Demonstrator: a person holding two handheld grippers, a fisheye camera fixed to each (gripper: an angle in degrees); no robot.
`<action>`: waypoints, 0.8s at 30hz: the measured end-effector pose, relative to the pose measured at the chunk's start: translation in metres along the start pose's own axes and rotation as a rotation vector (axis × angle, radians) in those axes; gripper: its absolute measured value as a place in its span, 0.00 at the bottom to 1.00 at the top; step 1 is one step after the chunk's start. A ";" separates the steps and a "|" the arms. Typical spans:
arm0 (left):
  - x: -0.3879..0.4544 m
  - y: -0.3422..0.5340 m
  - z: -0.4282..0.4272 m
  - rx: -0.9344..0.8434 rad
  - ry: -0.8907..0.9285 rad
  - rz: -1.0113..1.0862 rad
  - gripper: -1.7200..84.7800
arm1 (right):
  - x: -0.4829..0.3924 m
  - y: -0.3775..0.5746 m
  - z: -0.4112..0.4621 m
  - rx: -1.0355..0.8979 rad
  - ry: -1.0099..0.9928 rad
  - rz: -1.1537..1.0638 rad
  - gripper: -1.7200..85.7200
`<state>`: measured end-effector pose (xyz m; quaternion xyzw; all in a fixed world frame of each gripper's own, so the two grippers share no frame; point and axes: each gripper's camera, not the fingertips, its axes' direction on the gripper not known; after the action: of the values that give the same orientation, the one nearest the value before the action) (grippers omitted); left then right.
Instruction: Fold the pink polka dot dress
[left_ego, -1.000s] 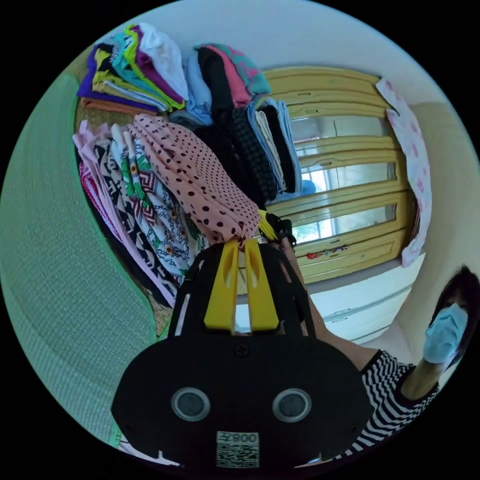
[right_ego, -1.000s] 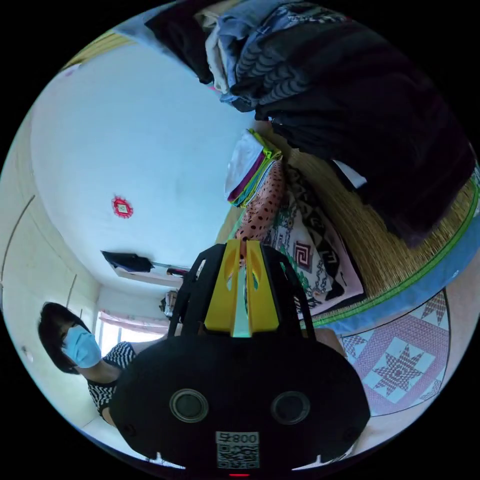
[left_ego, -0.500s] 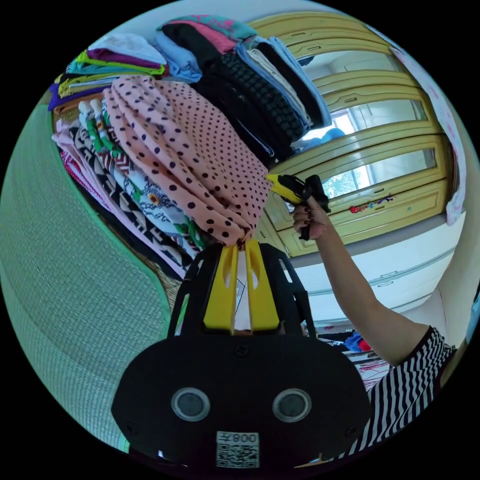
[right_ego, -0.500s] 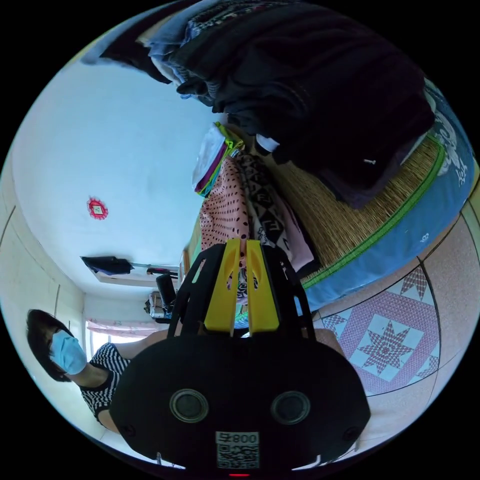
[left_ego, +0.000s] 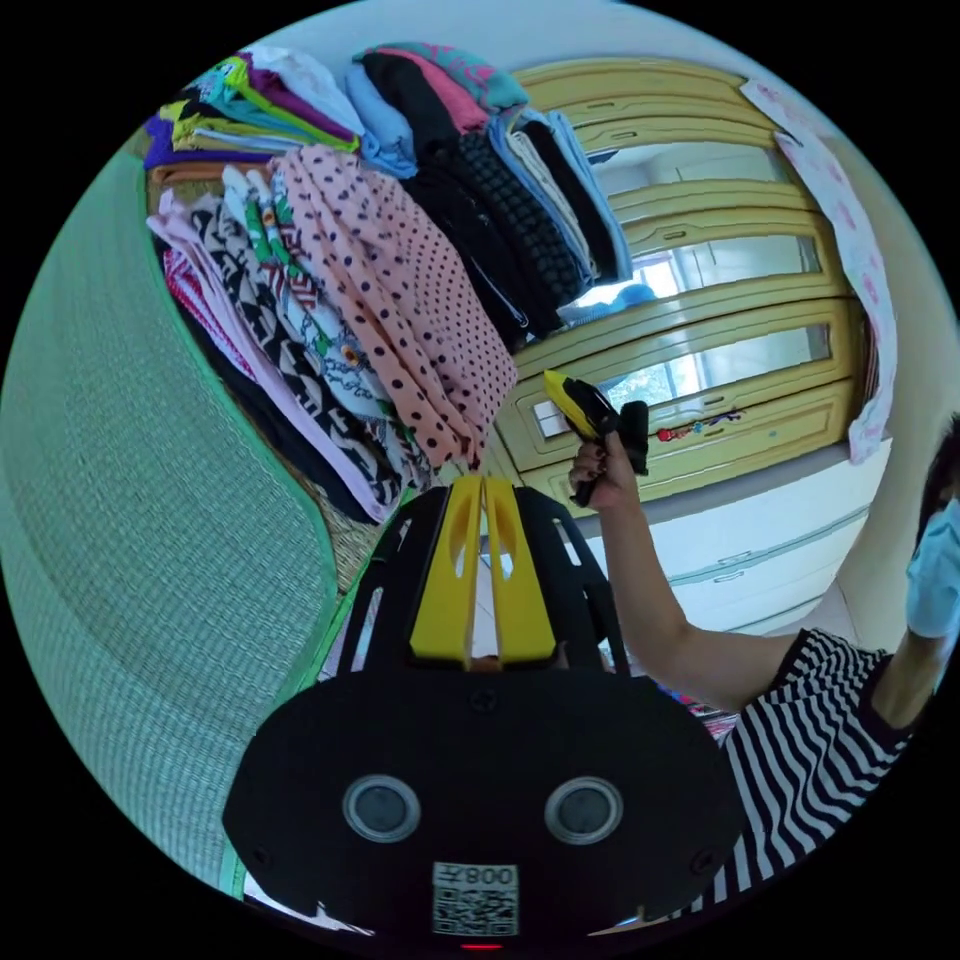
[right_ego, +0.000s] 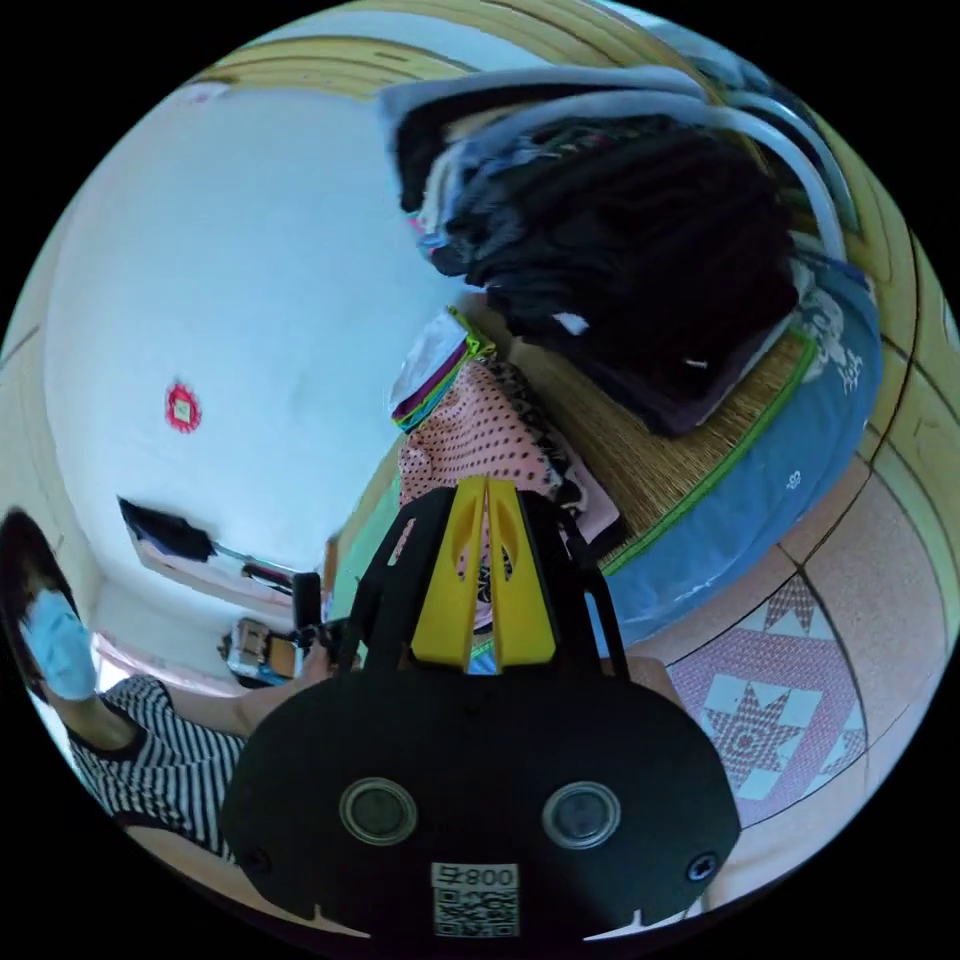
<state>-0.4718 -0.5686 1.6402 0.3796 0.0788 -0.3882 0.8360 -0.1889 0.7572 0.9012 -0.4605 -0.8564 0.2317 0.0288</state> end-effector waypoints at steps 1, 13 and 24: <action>0.002 -0.002 -0.002 0.016 -0.008 0.020 0.03 | -0.011 0.004 0.004 0.001 0.014 -0.027 0.02; -0.011 -0.007 -0.001 -0.018 -0.138 0.041 0.02 | -0.129 0.045 0.084 -0.049 0.160 -0.204 0.02; -0.008 0.056 -0.043 -0.076 -0.349 0.131 0.02 | -0.252 0.132 0.172 -0.177 0.312 -0.412 0.02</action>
<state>-0.4303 -0.5110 1.6452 0.2788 -0.0777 -0.3896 0.8743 0.0127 0.5533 0.7332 -0.3073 -0.9342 0.0718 0.1665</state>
